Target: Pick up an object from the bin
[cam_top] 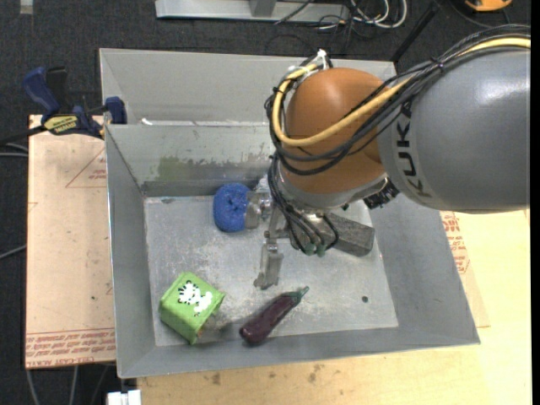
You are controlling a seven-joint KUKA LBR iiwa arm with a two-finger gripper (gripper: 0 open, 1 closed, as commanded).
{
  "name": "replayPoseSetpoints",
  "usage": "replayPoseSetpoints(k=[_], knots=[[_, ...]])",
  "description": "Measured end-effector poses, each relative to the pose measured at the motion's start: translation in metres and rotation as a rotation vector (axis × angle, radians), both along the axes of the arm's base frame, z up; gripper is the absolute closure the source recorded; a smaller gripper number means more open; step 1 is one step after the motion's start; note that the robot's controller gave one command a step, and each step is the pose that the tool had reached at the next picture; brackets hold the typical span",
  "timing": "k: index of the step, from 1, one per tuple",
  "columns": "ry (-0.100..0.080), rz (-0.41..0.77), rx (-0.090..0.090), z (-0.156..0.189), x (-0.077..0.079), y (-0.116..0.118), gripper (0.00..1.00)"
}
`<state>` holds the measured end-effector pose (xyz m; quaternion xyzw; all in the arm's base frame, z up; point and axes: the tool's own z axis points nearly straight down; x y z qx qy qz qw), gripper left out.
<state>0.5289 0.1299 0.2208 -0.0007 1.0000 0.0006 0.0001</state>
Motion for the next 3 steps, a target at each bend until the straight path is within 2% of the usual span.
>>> replayPoseSetpoints(k=[1, 2, 3], knots=[[-0.008, -0.035, 0.003, -0.041, -0.005, -0.019, 0.0], [0.003, 0.053, -0.001, -0.077, -0.023, -0.039, 0.0], [-0.001, 0.375, -0.001, -0.098, -0.036, -0.035, 0.0]])
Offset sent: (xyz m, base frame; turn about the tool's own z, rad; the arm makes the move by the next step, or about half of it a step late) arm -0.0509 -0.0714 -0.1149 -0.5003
